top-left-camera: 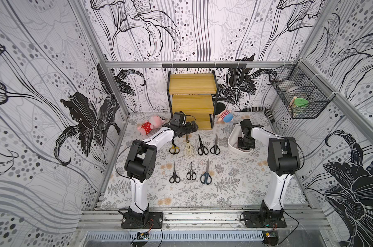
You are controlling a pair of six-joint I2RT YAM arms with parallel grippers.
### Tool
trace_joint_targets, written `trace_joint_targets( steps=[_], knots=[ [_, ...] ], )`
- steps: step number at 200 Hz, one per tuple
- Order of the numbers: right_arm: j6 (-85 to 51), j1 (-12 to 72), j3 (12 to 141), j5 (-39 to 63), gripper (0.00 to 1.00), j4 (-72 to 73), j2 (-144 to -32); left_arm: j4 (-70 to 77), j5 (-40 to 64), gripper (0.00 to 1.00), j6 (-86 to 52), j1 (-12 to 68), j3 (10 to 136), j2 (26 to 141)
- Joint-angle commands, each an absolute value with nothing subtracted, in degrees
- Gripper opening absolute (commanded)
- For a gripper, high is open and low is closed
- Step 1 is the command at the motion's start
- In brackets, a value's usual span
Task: Take the scissors out of the storage box
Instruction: Pick up the scissors from the storage box.
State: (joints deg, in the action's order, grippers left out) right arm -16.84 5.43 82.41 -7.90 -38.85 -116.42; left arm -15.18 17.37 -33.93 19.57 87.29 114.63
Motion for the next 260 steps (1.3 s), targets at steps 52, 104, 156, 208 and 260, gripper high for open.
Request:
trace_joint_targets(
  steps=[52, 104, 156, 208, 260],
  knots=[
    [-16.26, 5.19, 82.35, -4.6, 0.0, -37.97, -118.58, -12.32, 16.61, 0.98, -35.56, 19.51, 86.39, 114.62],
    [-17.45, 5.2, 83.84, -4.39, 0.0, -38.84, -114.55, -12.05, 16.46, 0.98, -35.46, 19.48, 84.91, 113.47],
    [-18.58, 5.21, 82.97, -4.66, 0.0, -39.34, -111.04, -11.51, 16.36, 0.98, -35.68, 19.51, 83.36, 112.39],
    [-19.59, 4.22, 82.61, -4.66, 0.0, -39.0, -109.0, -11.2, 16.38, 0.98, -35.82, 19.45, 82.88, 111.89],
    [-19.51, 3.22, 83.53, -5.86, 0.0, -39.97, -109.4, -11.37, 16.43, 0.98, -35.61, 19.5, 83.06, 111.65]
  ],
)
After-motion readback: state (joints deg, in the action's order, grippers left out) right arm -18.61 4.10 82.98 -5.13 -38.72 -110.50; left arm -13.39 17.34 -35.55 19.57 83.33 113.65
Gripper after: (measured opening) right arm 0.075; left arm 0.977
